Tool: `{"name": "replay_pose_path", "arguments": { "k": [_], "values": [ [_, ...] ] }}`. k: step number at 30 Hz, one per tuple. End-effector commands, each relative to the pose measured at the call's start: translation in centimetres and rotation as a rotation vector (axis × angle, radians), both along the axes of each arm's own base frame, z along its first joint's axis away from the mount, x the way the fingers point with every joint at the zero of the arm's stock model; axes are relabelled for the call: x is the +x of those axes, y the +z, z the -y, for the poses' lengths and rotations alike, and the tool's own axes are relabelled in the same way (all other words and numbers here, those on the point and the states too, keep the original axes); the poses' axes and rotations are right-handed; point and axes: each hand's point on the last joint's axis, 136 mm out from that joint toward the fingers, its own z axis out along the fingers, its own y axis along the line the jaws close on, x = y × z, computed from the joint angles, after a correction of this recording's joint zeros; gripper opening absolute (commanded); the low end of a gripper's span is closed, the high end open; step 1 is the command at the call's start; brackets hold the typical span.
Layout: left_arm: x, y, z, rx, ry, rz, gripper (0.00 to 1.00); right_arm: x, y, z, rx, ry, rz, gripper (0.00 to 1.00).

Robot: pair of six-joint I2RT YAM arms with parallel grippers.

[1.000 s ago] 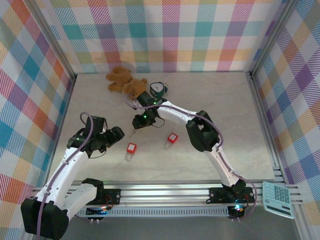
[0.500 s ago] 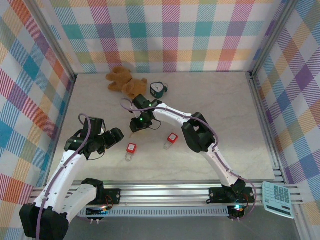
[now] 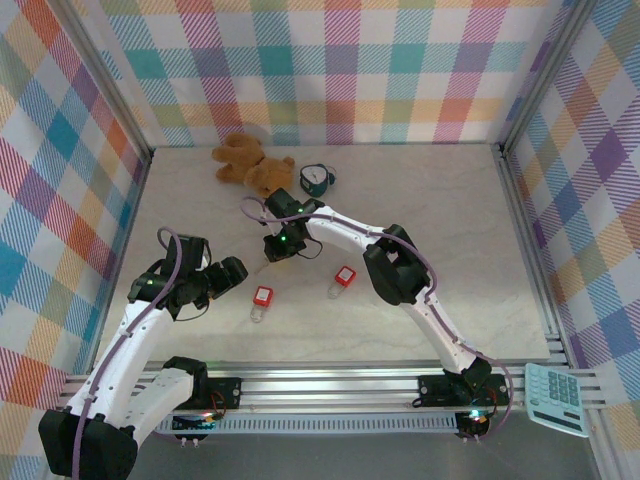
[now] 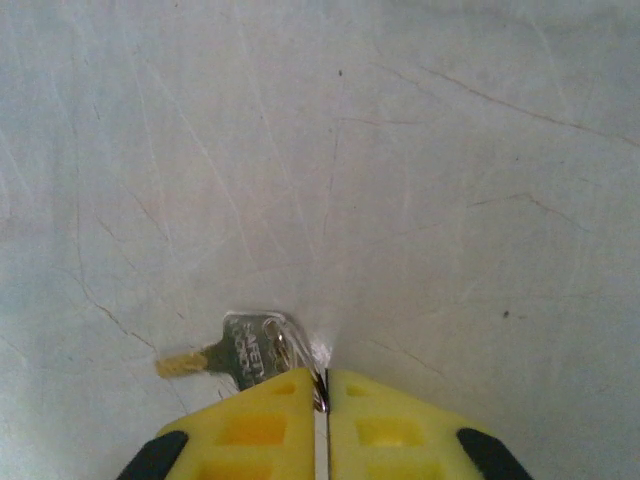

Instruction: Unlock with the key

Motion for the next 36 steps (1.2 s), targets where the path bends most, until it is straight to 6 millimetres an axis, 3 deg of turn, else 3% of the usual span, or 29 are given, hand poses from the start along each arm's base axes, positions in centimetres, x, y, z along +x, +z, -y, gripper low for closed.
{"name": "replay_pose_path", "arguments": {
  "k": [1,6,14,23,29,36],
  "values": [
    [0.1,1.2,-0.1,-0.005,-0.011,0.025,0.83,-0.2,2.2,-0.6,0.019,0.007,0.054,0.08],
    [0.3,2.0,-0.2,0.006,-0.015,0.045,0.82,-1.1,4.0,-1.2,0.001,0.020,0.142,0.04],
    [0.5,2.7,-0.9,0.059,-0.021,0.071,0.82,-1.4,8.0,-0.3,0.038,-0.017,0.194,0.00],
    [1.8,3.3,0.0,0.042,-0.066,0.129,0.75,-1.5,12.4,2.6,0.011,-0.056,0.282,0.00],
    [3.9,4.9,2.5,0.119,-0.146,0.317,0.72,-2.0,15.4,6.2,-0.031,-0.102,0.327,0.00],
    [5.1,7.8,9.7,0.270,-0.443,0.721,0.73,-2.8,18.3,10.6,-0.033,-0.184,0.338,0.00]
  ]
}}
